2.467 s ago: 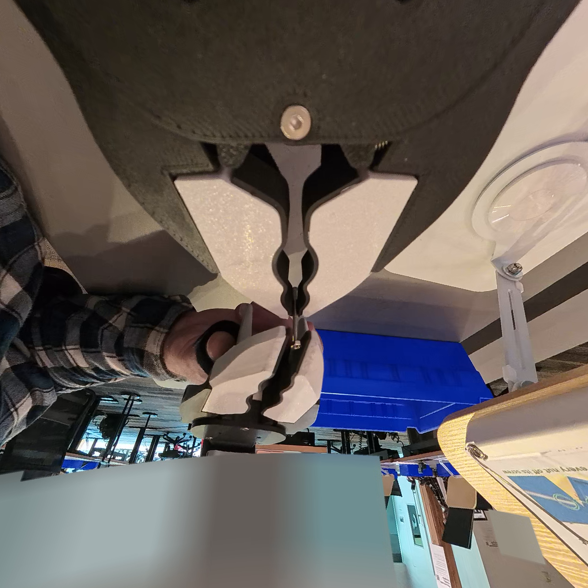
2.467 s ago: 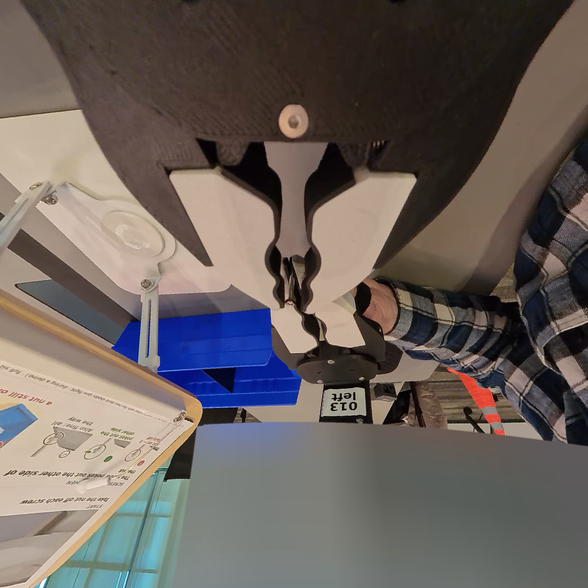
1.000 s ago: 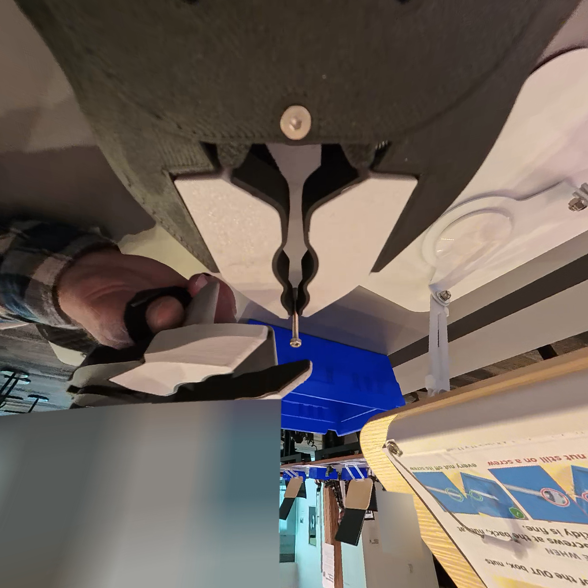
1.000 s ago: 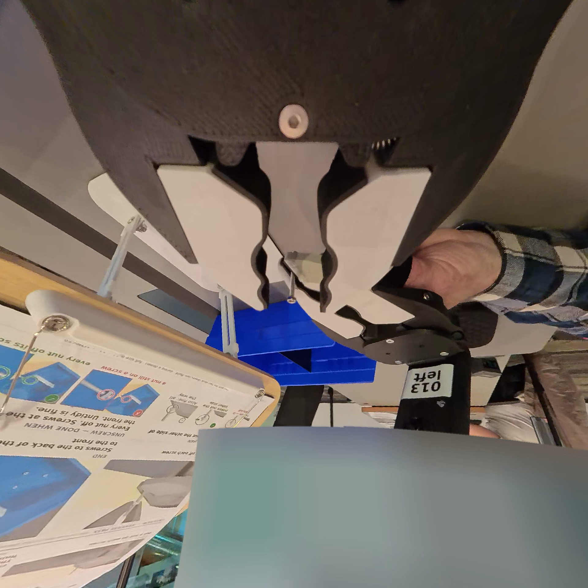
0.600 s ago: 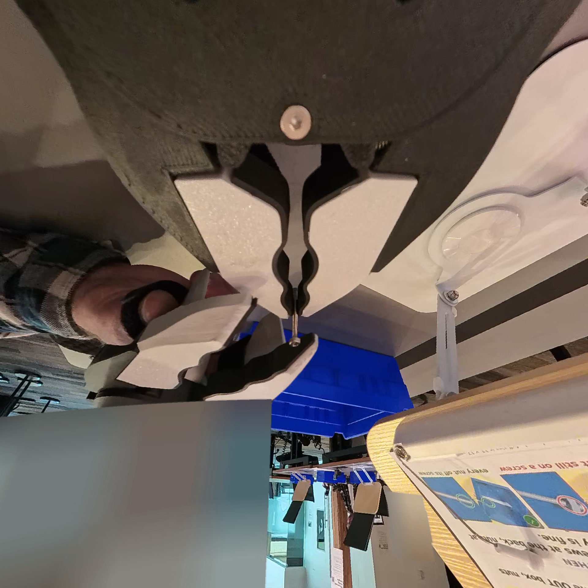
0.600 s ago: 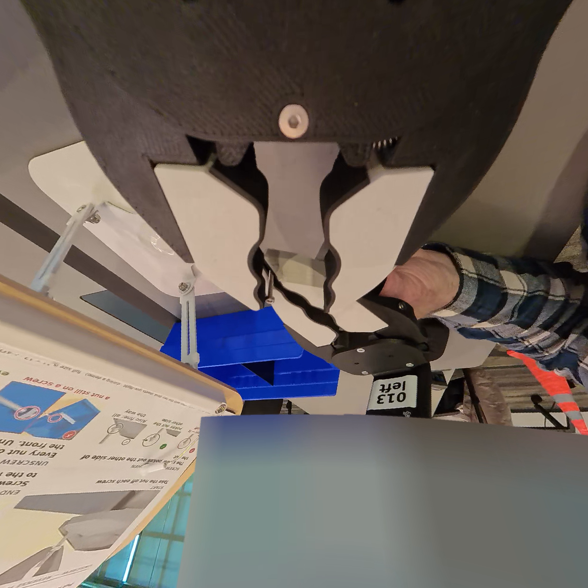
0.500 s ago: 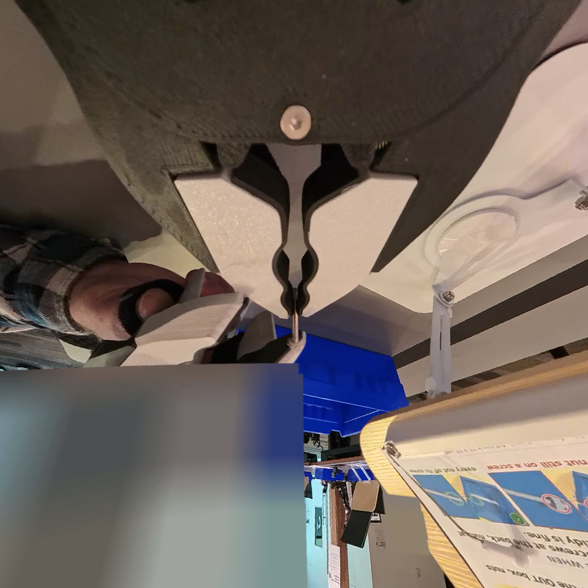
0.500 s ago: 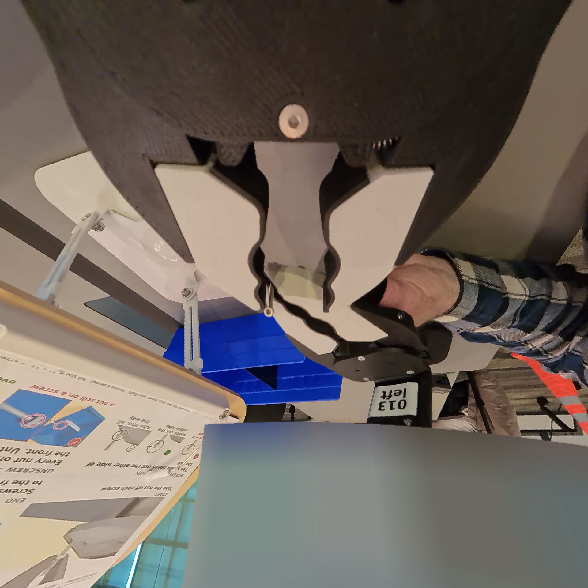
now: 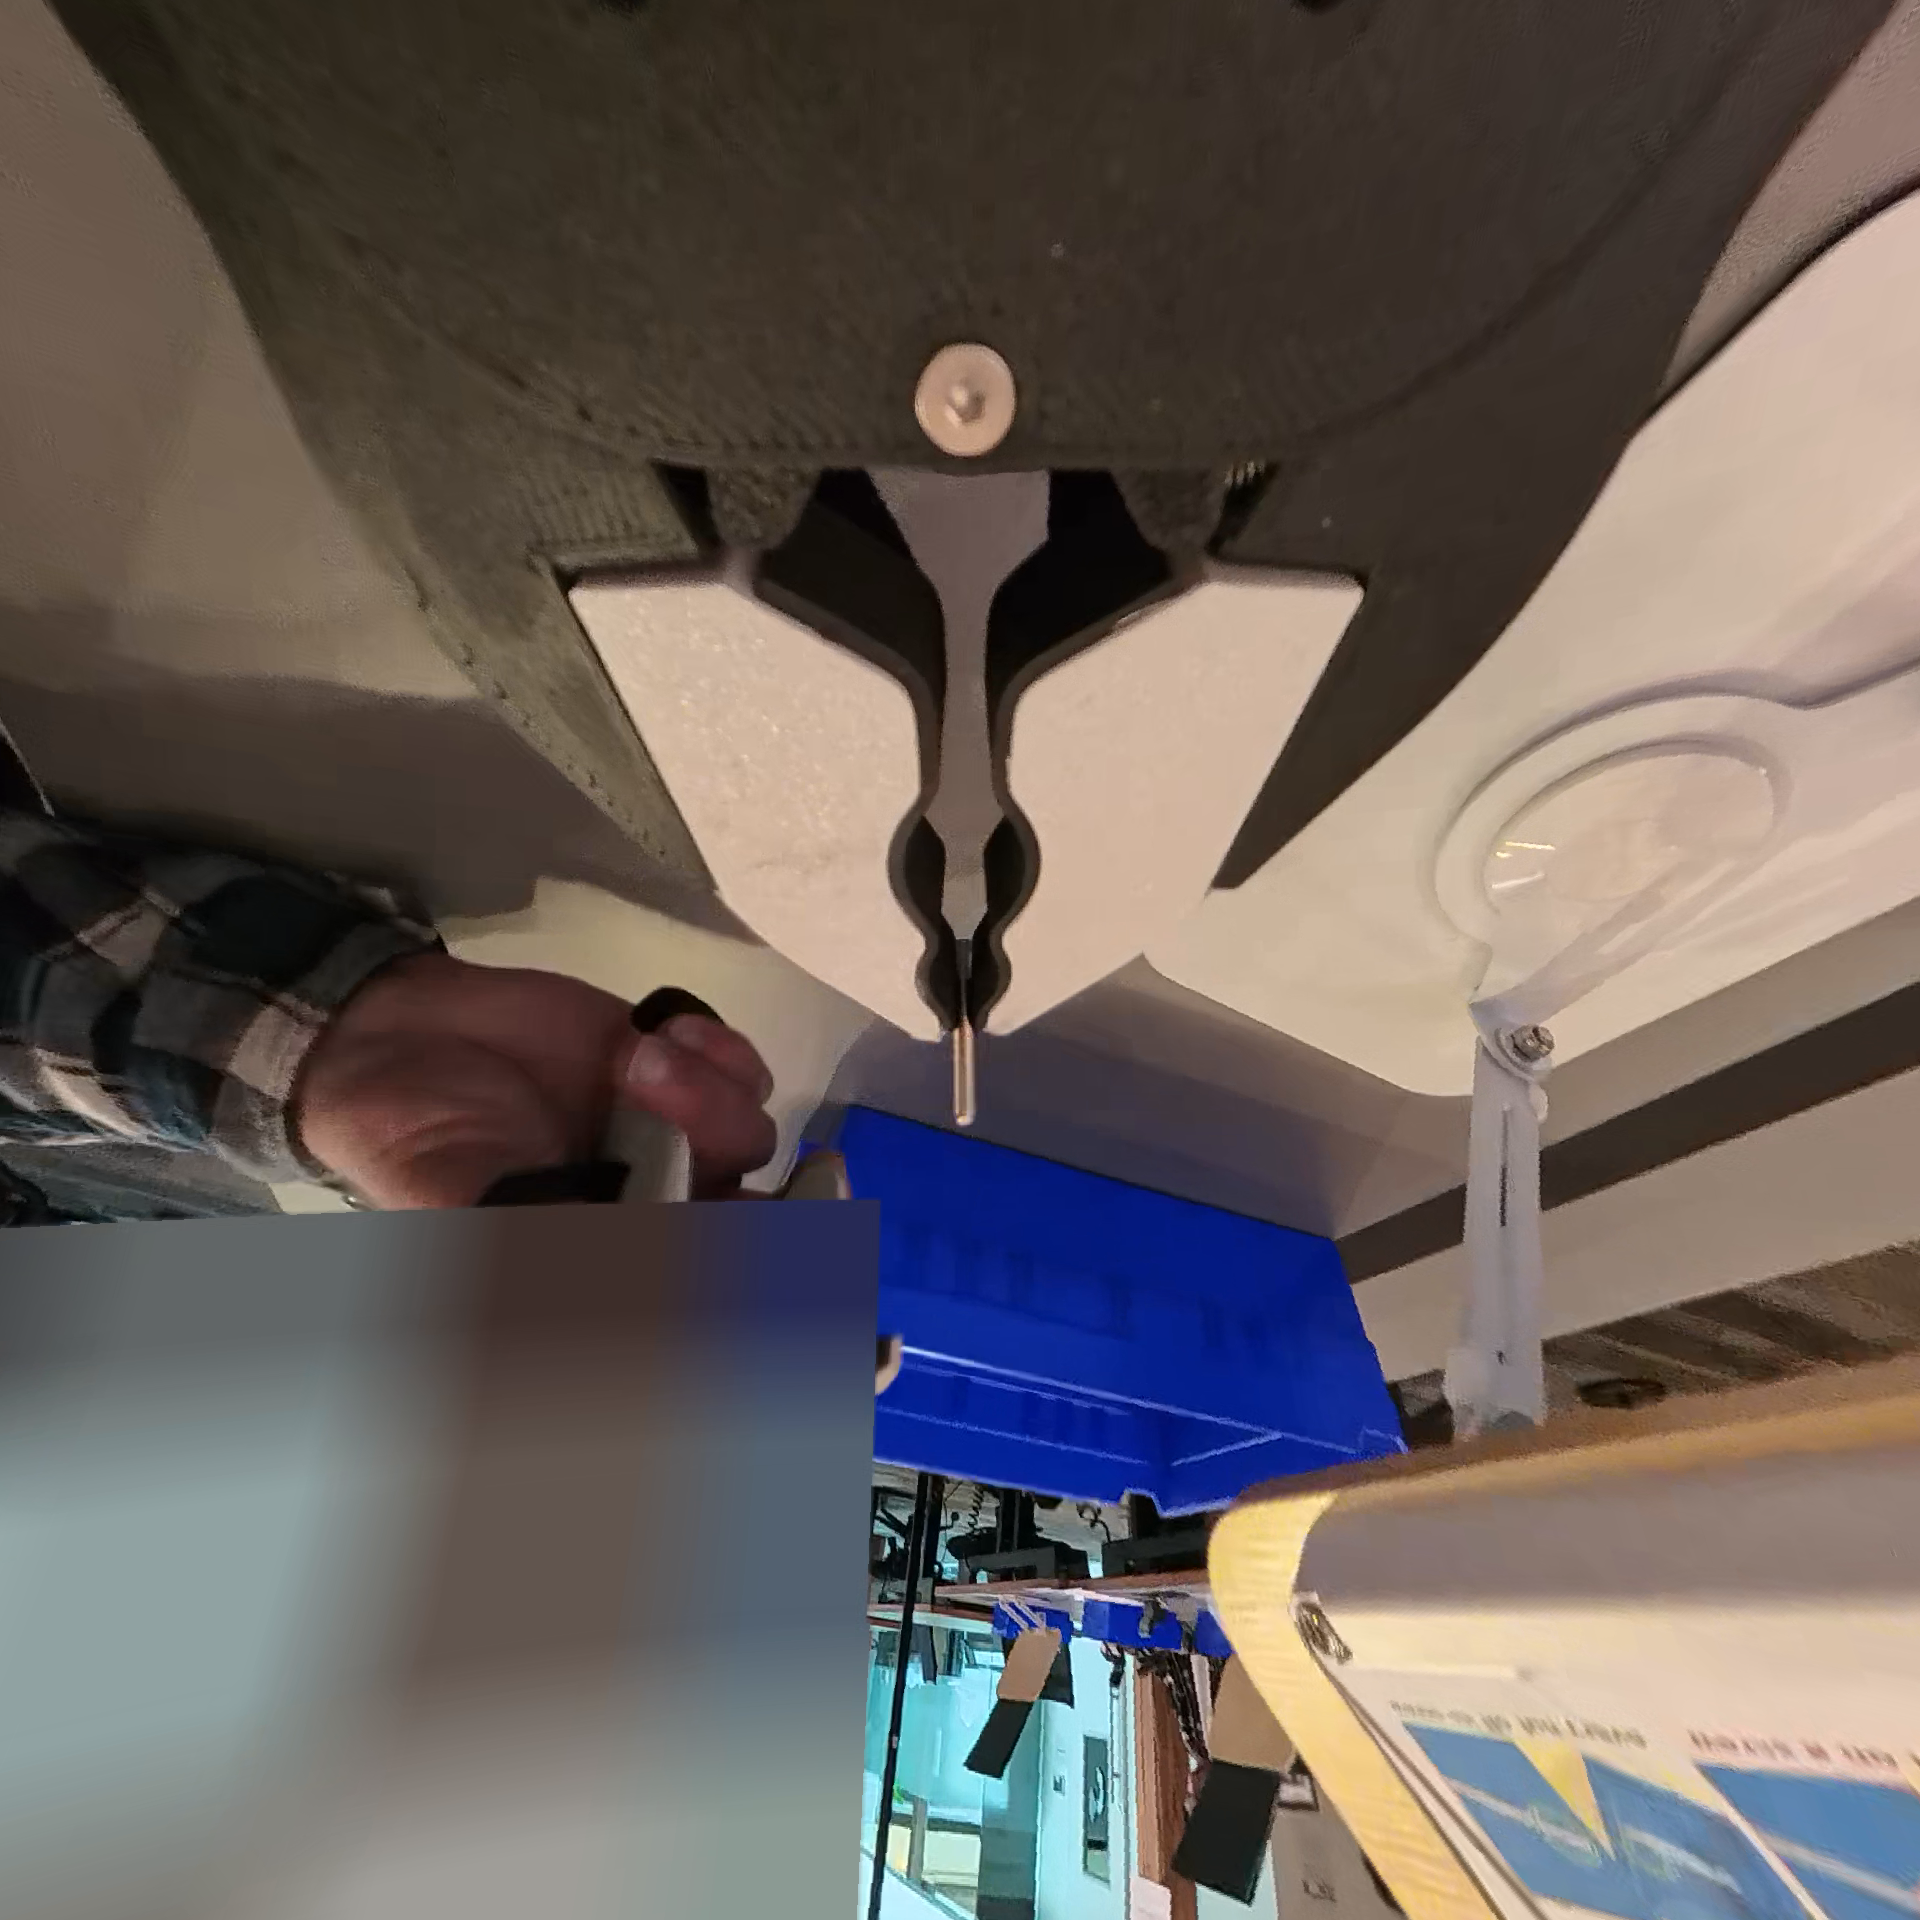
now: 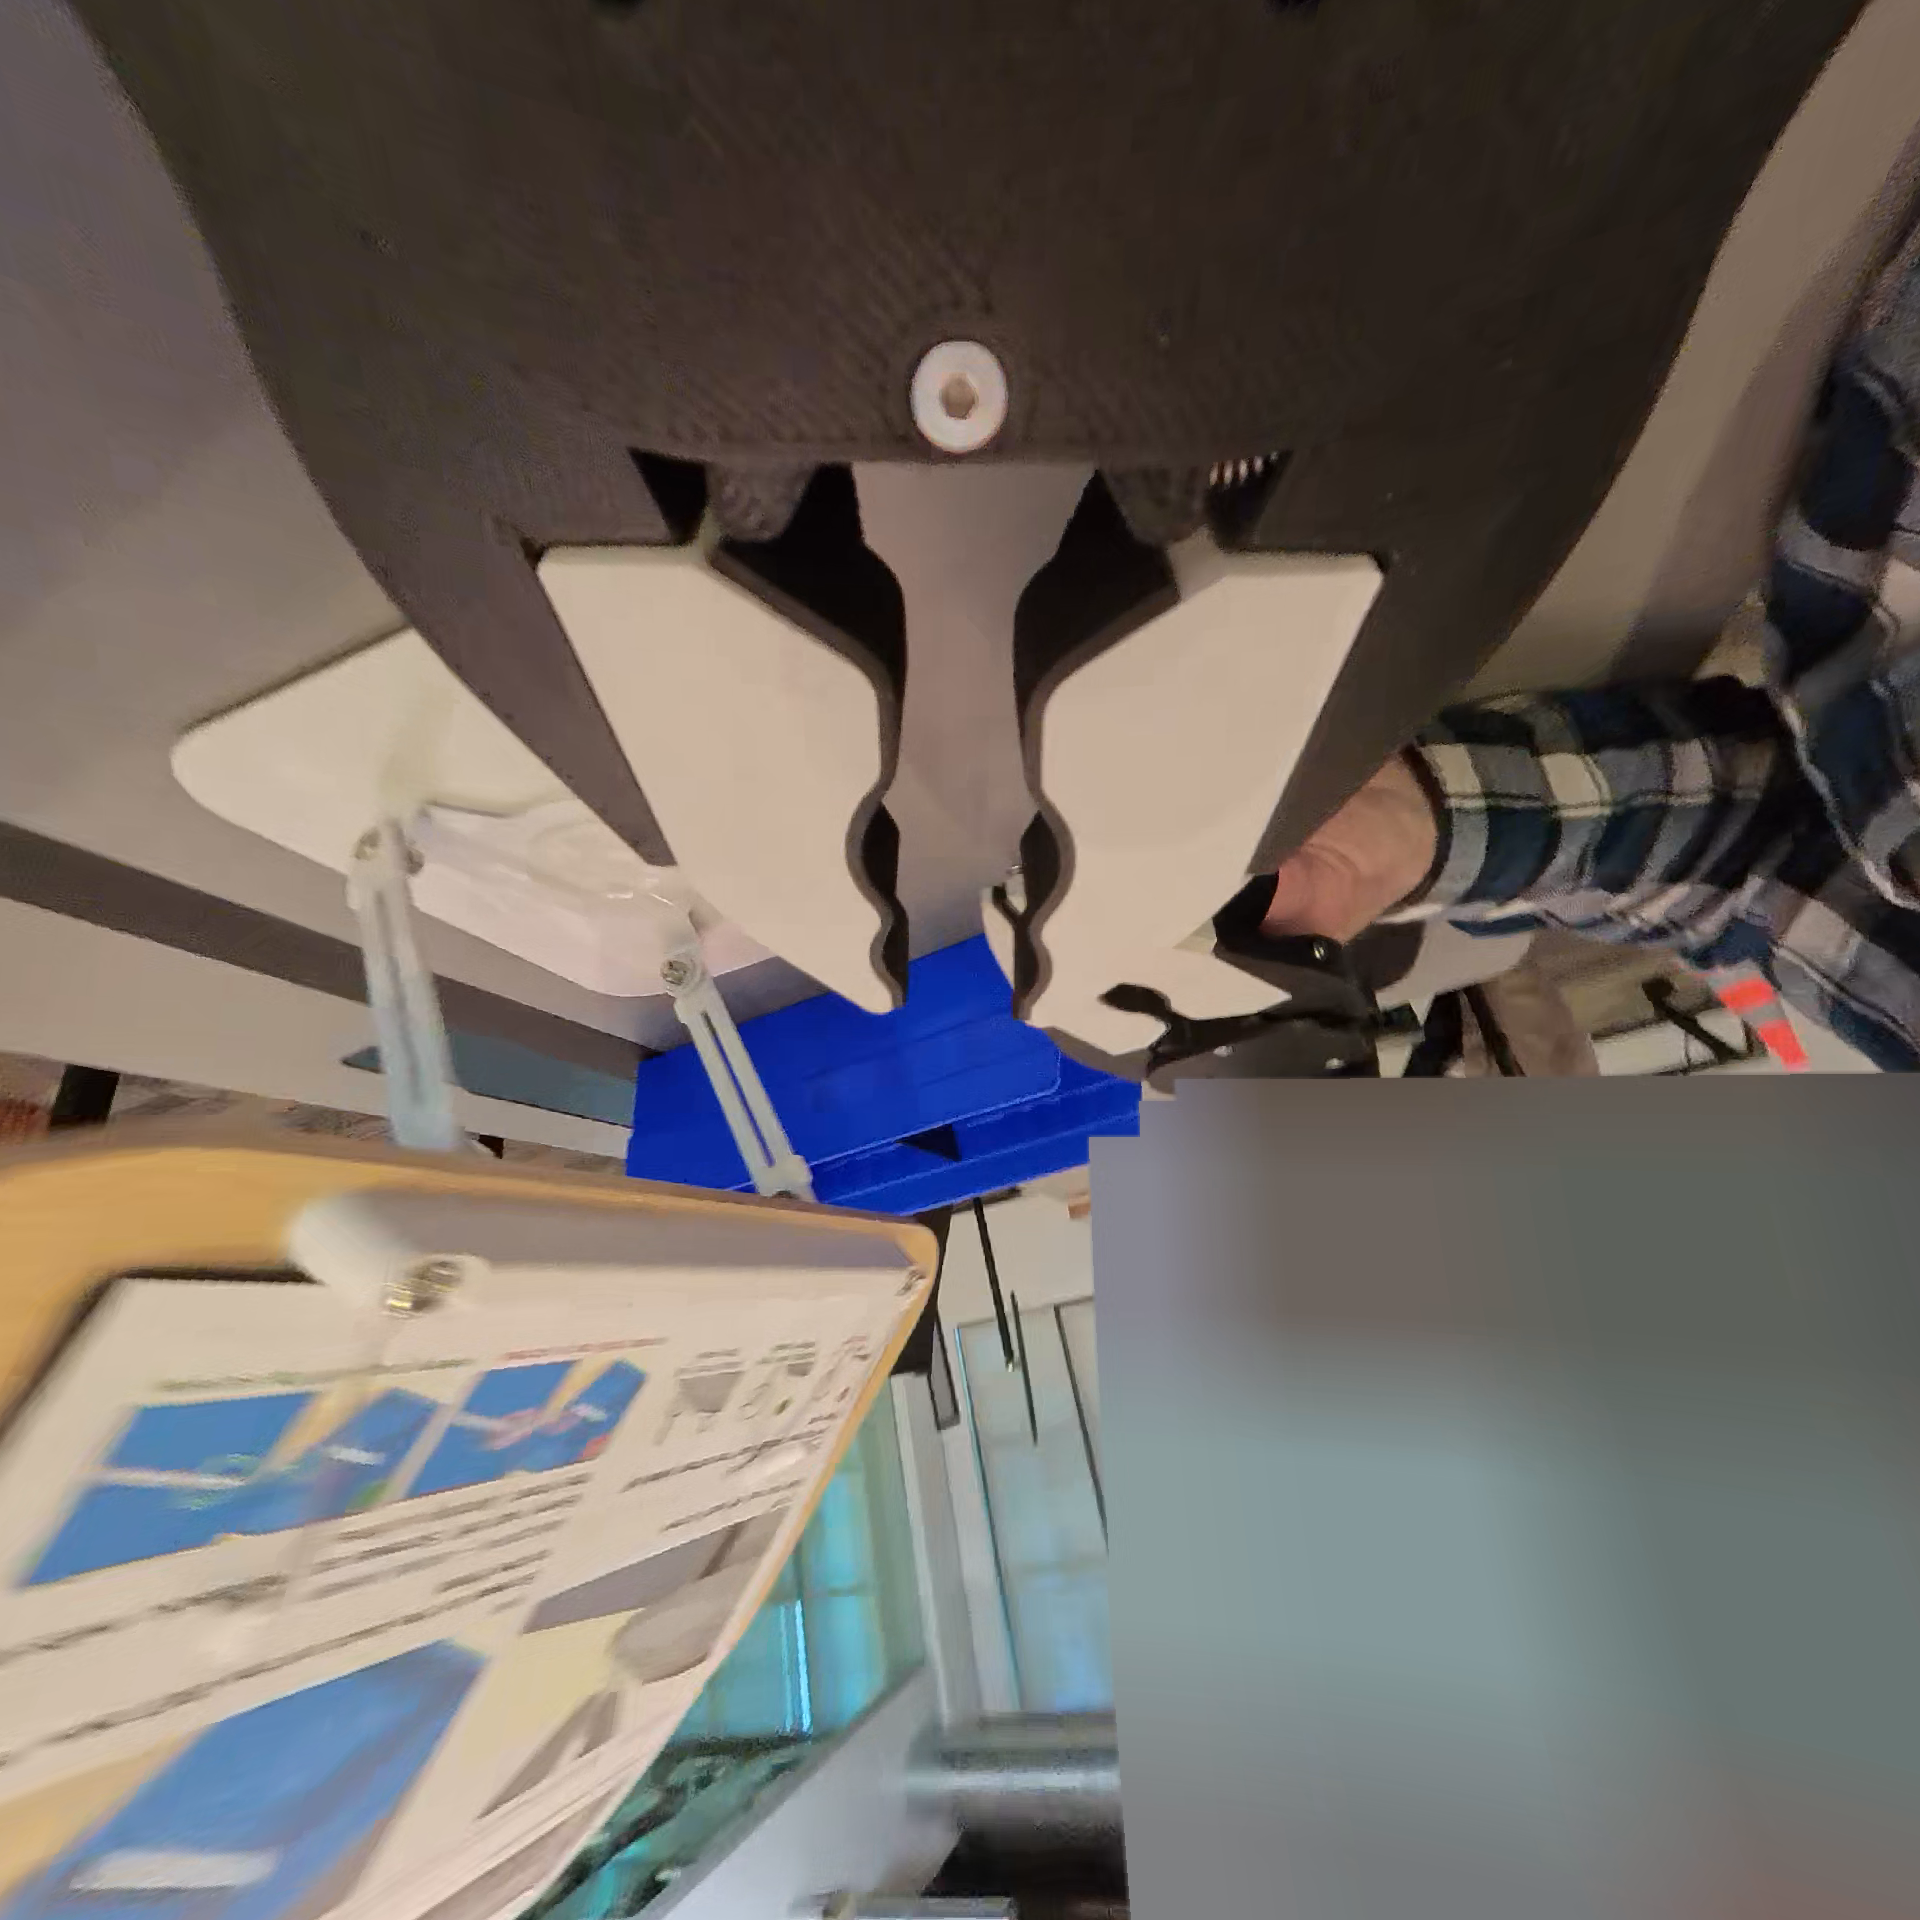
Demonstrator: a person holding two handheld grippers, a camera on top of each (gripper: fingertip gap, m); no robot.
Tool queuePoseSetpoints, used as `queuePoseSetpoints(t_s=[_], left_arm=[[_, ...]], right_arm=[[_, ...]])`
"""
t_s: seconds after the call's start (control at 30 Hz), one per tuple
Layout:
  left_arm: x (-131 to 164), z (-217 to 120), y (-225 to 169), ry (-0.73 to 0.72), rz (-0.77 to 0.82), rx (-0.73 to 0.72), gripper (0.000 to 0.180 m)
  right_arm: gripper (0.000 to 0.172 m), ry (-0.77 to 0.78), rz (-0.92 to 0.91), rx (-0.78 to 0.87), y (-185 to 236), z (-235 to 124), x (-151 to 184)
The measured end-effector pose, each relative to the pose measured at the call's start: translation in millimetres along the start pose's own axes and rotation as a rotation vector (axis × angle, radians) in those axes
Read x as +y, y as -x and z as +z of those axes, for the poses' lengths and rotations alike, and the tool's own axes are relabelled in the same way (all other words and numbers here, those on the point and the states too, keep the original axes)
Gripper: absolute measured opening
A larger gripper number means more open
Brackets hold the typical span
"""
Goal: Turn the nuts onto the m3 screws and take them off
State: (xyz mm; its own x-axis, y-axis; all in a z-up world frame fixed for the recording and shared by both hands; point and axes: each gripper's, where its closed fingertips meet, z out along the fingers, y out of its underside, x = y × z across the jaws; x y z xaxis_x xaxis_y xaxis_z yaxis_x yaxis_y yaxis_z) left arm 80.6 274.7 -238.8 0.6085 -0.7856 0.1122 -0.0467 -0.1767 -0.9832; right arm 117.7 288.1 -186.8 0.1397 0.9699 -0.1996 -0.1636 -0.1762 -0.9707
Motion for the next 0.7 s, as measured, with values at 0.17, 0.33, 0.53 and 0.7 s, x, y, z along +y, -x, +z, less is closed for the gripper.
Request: queuePoseSetpoints(t_s=[0.17, 0.33, 0.53, 0.7], left_arm=[[1, 3, 4, 0.006, 0.005, -0.006, 0.002], [0, 10, 2, 0.004, 0.011, 0.008, 0.002], [4, 13, -2, 0.023, 0.023, 0.023, 0.002], [8, 11, -2, 0.039, 0.025, 0.031, 0.002]], right_arm=[[0.014, -0.079, 0.014, 0.061, -24, -42, -24], [0.019, 0.108, -0.093, 0.162, -34, -48, -16], [0.020, 0.722, -0.179, 0.175, -32, -54, 65], [0.018, 0.880, -0.256, 0.262, -44, -42, 114]])
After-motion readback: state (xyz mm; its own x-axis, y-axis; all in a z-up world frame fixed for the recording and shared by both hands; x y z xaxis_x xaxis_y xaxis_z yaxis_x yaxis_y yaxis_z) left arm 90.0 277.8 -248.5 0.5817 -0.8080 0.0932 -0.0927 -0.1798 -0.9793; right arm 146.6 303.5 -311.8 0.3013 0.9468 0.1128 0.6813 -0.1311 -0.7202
